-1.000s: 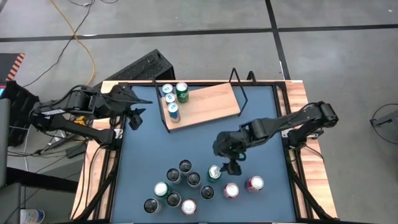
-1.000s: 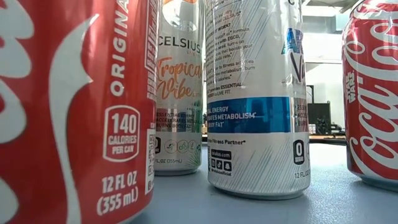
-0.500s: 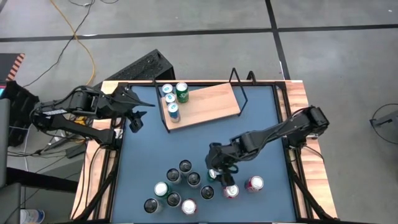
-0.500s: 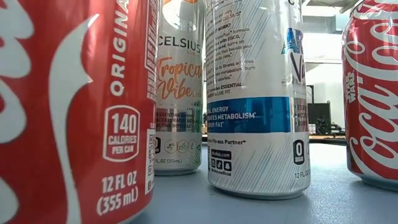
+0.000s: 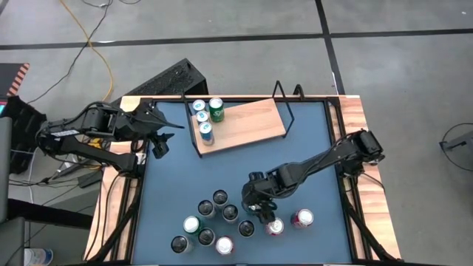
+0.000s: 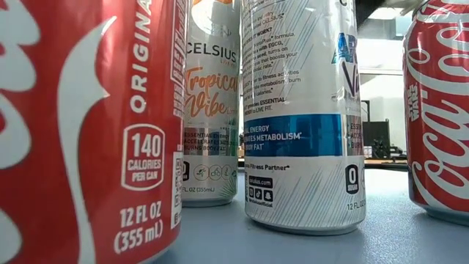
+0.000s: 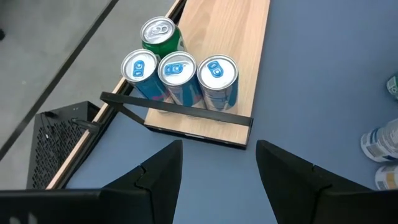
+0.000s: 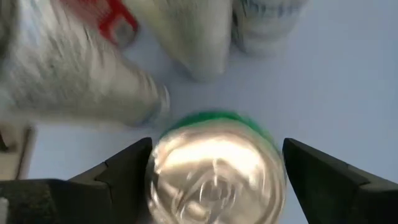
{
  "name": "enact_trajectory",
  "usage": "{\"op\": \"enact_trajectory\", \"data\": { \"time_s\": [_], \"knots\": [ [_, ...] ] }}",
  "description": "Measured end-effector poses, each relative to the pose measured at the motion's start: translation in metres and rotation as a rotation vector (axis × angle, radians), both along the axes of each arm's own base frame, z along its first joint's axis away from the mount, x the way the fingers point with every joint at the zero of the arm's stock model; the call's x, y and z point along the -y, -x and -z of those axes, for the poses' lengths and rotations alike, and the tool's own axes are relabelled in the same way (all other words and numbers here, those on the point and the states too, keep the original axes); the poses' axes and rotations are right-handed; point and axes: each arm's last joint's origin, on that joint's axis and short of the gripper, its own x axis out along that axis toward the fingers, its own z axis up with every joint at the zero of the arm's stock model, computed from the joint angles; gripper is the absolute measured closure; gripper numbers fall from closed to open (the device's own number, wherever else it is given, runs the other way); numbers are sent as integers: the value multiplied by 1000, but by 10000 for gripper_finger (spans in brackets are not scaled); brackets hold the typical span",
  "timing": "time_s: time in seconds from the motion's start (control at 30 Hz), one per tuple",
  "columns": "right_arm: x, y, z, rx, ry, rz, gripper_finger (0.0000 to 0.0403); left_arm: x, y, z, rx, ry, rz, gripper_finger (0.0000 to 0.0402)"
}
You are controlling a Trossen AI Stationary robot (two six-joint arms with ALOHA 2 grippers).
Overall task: Place canned beverage on shelf
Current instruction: Put the top green soda can on the shelf aligned with the other green soda can
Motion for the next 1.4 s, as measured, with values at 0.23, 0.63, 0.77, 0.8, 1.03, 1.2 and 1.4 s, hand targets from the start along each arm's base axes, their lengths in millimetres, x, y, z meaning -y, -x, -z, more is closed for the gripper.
{"op": "enact_trajectory", "data": {
  "time_s": [0.23, 0.63, 0.77, 0.8, 1.03, 1.2, 1.4],
  "knots": [
    [0, 0, 5, -23, 5, 11, 84, 0, 0, 0, 0, -1, 1, 209],
    [7, 3, 3, -59, 7, 155, 129, 0, 0, 0, 5, 6, -7, 209],
    [22, 6, -7, -57, 16, 177, 129, 0, 0, 0, 6, 7, -9, 209],
    [27, 6, -11, -40, 19, 181, 129, 0, 0, 0, 7, 8, -10, 209],
    [75, 6, -27, -15, 89, 220, 130, 0, 0, 0, 10, 4, -17, 209],
    [113, -2, -48, 35, 180, 204, 130, 0, 0, 0, 11, 6, -20, 209],
    [162, -13, -71, 123, 251, 230, 130, 0, 0, 0, 21, 20, -35, 209]
  ]
}}
